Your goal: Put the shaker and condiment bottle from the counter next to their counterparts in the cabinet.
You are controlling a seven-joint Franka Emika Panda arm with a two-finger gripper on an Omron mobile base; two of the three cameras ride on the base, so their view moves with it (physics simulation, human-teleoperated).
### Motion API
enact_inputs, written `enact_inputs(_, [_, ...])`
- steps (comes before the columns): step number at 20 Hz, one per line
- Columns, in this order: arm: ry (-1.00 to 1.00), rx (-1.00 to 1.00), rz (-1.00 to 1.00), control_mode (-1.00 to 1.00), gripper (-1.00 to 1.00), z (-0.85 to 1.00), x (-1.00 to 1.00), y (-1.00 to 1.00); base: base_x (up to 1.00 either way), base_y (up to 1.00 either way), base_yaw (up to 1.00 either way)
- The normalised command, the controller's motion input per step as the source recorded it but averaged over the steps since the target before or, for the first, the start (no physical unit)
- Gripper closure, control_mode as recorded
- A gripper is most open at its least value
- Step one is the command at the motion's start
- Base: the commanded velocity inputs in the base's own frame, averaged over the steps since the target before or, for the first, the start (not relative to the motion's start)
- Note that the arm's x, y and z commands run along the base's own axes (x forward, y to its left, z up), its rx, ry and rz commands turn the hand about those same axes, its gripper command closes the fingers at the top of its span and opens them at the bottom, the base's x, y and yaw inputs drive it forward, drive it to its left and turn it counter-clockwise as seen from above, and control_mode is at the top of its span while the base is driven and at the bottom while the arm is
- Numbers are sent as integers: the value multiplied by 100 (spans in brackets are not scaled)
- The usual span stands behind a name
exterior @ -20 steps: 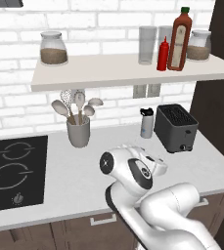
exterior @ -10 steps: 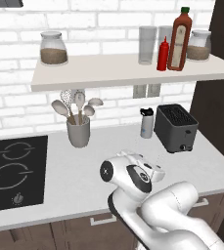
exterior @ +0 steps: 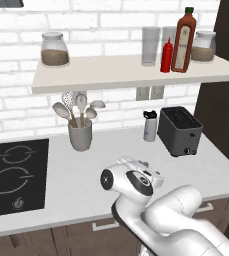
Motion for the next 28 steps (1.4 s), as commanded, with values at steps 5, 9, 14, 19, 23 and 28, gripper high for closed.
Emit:
enact_inputs(5, [0, 0, 0, -100, -100, -19, 13, 0, 0, 0, 0])
enact_inputs(9, [0, 0, 0, -100, -100, -18, 21, 0, 0, 0, 0])
enact_inputs(14, [0, 0, 0, -100, -100, -17, 22, 0, 0, 0, 0])
enact_inputs(19, [0, 0, 0, -100, -100, -21, 10, -5, 0, 0, 0])
enact_inputs(23, [0, 1, 0, -100, -100, -17, 14, -2, 0, 0, 0])
enact_inputs(28, [0, 0, 0, -100, -100, -17, 15, -2, 0, 0, 0])
